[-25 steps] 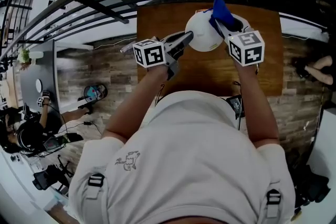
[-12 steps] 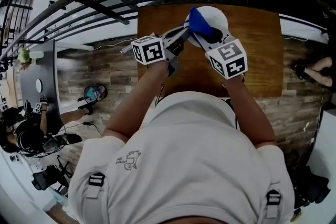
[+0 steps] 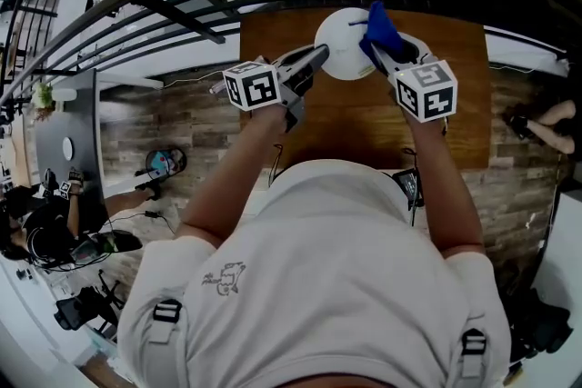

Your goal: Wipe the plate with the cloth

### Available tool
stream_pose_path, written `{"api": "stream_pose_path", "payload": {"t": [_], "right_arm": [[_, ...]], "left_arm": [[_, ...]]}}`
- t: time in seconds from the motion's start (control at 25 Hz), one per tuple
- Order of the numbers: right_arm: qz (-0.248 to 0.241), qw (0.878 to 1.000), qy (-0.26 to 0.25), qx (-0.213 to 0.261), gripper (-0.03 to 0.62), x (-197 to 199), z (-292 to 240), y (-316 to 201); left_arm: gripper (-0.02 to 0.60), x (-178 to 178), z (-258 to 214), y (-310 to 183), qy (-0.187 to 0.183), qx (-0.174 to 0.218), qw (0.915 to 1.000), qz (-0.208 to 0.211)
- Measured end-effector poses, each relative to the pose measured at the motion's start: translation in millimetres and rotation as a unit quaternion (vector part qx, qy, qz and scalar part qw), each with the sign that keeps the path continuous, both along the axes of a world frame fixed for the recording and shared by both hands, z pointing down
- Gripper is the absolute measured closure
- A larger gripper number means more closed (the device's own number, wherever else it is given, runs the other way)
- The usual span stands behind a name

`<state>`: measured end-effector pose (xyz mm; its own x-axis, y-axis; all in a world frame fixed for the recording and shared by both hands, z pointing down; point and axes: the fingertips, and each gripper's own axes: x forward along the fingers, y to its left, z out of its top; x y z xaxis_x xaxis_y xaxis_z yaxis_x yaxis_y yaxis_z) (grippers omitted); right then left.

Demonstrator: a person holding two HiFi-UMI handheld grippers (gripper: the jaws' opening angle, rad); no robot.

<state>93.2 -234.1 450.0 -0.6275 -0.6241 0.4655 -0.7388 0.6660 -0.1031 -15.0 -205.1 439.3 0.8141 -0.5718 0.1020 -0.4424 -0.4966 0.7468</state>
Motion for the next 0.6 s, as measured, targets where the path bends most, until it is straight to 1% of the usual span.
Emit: {"api": "stream_pose_path", "payload": {"t": [0.08, 0.16, 0.28, 0.44, 0.52, 0.6], "right_arm": [[-0.002, 1.000, -0.001, 0.015, 0.471, -6, -14, -6], [-0.016, 1.000, -0.003, 0.026, 0.471, -23, -23, -5], [-0.047, 0.998, -0.011, 0.029, 0.471, -52, -26, 11], [-0.080, 0.997, -0.020, 0.014, 0.471, -71, -17, 38], [-0.089, 0.996, -0.021, -0.004, 0.471, -72, -7, 45], [-0.089, 0.995, -0.022, -0.024, 0.471, -65, 5, 49]], "left_arm": [[0.560, 9, 2, 4, 0.004, -0.005, 0.9999, 0.010], [0.560, 15, 2, 6, 0.010, -0.007, 0.9998, 0.017], [0.560, 16, -2, 4, 0.014, -0.002, 0.9998, 0.010], [0.563, 3, -10, -4, 0.018, 0.006, 0.9998, -0.007], [0.563, -7, -11, -9, 0.026, 0.004, 0.9995, -0.016], [0.563, -15, -13, -10, 0.026, 0.005, 0.9994, -0.020]]}}
